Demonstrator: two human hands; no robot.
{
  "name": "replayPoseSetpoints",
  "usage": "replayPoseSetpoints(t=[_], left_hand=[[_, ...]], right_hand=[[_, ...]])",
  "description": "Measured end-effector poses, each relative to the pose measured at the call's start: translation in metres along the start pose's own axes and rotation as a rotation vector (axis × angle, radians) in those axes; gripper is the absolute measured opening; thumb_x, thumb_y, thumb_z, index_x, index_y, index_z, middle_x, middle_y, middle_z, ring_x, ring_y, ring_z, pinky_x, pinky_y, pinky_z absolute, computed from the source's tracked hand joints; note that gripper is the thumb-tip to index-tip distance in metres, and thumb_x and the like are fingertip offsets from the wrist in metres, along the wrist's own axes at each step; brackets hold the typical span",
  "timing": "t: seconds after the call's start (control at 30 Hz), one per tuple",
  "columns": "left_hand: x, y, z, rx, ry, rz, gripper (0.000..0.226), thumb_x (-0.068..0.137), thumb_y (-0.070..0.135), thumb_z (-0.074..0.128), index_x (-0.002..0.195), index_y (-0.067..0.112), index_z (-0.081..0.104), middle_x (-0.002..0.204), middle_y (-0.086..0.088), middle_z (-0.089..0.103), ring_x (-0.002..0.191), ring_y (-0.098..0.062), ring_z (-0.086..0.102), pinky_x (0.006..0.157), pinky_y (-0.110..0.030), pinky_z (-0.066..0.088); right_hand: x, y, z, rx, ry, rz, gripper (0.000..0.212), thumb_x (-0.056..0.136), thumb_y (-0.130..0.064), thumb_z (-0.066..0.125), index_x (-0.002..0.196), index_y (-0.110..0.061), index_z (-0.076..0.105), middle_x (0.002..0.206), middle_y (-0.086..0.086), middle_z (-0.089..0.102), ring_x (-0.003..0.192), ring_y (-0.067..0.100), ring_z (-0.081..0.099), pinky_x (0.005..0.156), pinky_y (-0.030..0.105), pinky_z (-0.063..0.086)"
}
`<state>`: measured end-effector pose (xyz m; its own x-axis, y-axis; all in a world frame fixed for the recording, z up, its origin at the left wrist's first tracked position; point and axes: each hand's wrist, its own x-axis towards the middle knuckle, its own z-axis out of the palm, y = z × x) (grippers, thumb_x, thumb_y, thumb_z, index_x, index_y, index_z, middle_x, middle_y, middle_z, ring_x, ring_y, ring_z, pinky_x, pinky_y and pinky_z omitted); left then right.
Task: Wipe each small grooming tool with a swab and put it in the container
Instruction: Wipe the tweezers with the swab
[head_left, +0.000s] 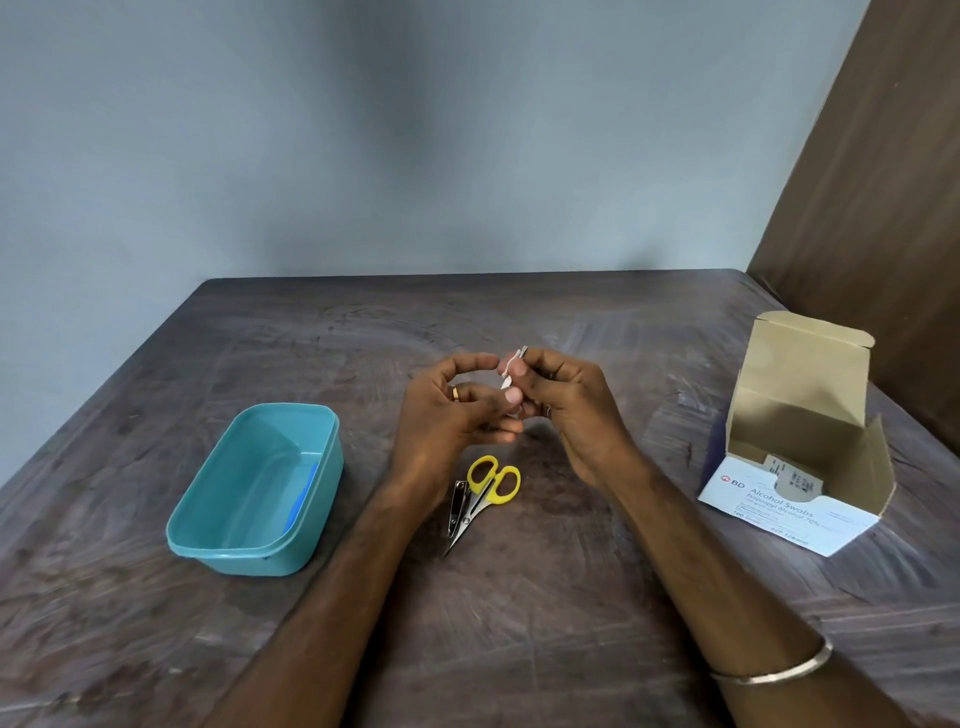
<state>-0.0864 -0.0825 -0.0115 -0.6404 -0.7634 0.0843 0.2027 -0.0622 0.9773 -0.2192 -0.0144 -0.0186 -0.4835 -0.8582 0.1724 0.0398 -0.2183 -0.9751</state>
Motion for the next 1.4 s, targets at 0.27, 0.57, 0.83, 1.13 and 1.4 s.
replayPoseSetpoints(t=[0.27, 0.57, 0.83, 1.13, 1.4], left_hand=[[-0.0006, -0.0006, 0.0021, 0.102, 0.015, 0.037, 0.01, 0.08, 0.003, 0.076, 0.088, 0.005, 0.071, 0.075, -0.014, 0.075, 0.066, -0.026, 0.072, 0.063, -0.032, 0.061], [-0.0032, 0.0009, 0.006, 0.119, 0.015, 0.09, 0.006, 0.087, 0.003, 0.069, 0.087, 0.007, 0.074, 0.07, -0.009, 0.075, 0.062, -0.022, 0.072, 0.063, -0.032, 0.062], [-0.0015, -0.003, 0.0011, 0.199, -0.006, 0.121, 0.012, 0.093, -0.001, 0.06, 0.087, 0.003, 0.07, 0.064, -0.009, 0.068, 0.053, -0.024, 0.066, 0.051, -0.029, 0.057], [0.0015, -0.0059, 0.0005, 0.294, -0.024, 0.155, 0.009, 0.094, 0.005, 0.061, 0.092, 0.005, 0.07, 0.073, -0.011, 0.07, 0.056, -0.025, 0.066, 0.053, -0.032, 0.056], [0.0001, -0.0081, 0.0034, 0.447, 0.095, 0.217, 0.009, 0.083, 0.011, 0.077, 0.09, 0.008, 0.072, 0.072, -0.001, 0.073, 0.061, -0.017, 0.072, 0.058, -0.031, 0.06]], right_hand=[[0.0012, -0.0014, -0.0016, 0.051, 0.053, 0.024, 0.013, 0.081, -0.023, 0.076, 0.077, -0.012, 0.072, 0.069, 0.002, 0.061, 0.067, 0.016, 0.048, 0.059, 0.022, 0.044], [0.002, 0.0004, -0.0021, 0.117, 0.017, 0.029, 0.019, 0.077, -0.031, 0.076, 0.079, -0.011, 0.075, 0.069, 0.003, 0.062, 0.064, 0.018, 0.049, 0.057, 0.024, 0.043], [0.0007, -0.0004, -0.0031, 0.091, -0.012, 0.035, 0.022, 0.074, -0.032, 0.077, 0.083, -0.012, 0.077, 0.071, 0.003, 0.065, 0.061, 0.014, 0.047, 0.061, 0.027, 0.043], [0.0012, -0.0009, -0.0029, 0.06, 0.087, -0.009, 0.013, 0.078, -0.023, 0.079, 0.075, -0.011, 0.073, 0.062, 0.001, 0.059, 0.053, 0.011, 0.039, 0.06, 0.031, 0.038], [0.0006, 0.0004, -0.0006, 0.029, 0.11, -0.026, 0.018, 0.081, -0.019, 0.08, 0.071, -0.01, 0.069, 0.061, 0.008, 0.055, 0.052, 0.013, 0.041, 0.054, 0.024, 0.04]])
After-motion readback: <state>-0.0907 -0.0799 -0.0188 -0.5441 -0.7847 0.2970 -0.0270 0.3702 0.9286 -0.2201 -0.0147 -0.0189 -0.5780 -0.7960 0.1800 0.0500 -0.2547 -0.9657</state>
